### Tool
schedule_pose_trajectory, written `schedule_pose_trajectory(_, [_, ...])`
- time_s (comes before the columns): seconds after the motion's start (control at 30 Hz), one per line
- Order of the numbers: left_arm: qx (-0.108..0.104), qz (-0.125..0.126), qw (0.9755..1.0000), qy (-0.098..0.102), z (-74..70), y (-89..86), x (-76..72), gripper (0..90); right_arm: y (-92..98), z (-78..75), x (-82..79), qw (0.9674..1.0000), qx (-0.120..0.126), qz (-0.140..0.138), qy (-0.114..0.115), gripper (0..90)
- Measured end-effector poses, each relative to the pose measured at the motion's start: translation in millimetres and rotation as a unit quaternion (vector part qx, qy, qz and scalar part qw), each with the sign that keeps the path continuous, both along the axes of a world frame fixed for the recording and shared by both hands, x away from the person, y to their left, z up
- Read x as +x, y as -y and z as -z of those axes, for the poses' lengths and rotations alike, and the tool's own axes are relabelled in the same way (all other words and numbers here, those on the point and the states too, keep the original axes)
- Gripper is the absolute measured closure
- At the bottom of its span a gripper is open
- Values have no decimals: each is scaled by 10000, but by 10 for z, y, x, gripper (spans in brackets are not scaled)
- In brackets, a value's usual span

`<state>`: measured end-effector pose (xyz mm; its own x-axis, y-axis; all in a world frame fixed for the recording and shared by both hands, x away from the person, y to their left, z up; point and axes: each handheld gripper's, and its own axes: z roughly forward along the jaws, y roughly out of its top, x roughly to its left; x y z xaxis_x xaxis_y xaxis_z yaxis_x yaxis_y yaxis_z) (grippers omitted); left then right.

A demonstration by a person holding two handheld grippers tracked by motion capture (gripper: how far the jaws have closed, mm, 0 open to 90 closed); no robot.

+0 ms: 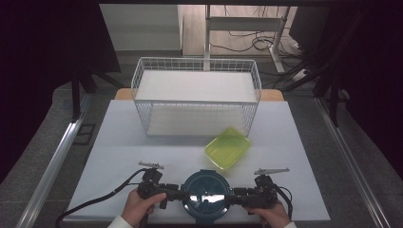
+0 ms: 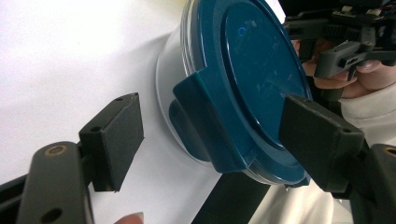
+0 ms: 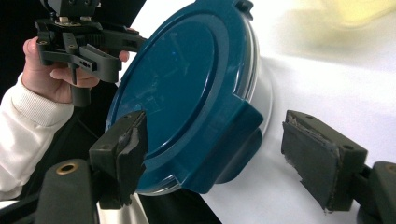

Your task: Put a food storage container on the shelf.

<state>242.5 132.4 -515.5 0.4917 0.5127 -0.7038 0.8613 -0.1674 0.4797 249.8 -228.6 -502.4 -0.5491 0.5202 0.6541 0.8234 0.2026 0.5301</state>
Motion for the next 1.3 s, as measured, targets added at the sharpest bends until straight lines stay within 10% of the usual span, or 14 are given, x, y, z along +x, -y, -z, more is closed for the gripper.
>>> schedule_pose_trajectory(0.47, [-484,181,9982,-317,83,43,37,282,-21,89,29,9977,294,-14,-606,339])
schedule_pose_trajectory(1.3, [-560,2,9972,-488,97,-22,8,437,58,178,66,9895,752,146,-1228,471])
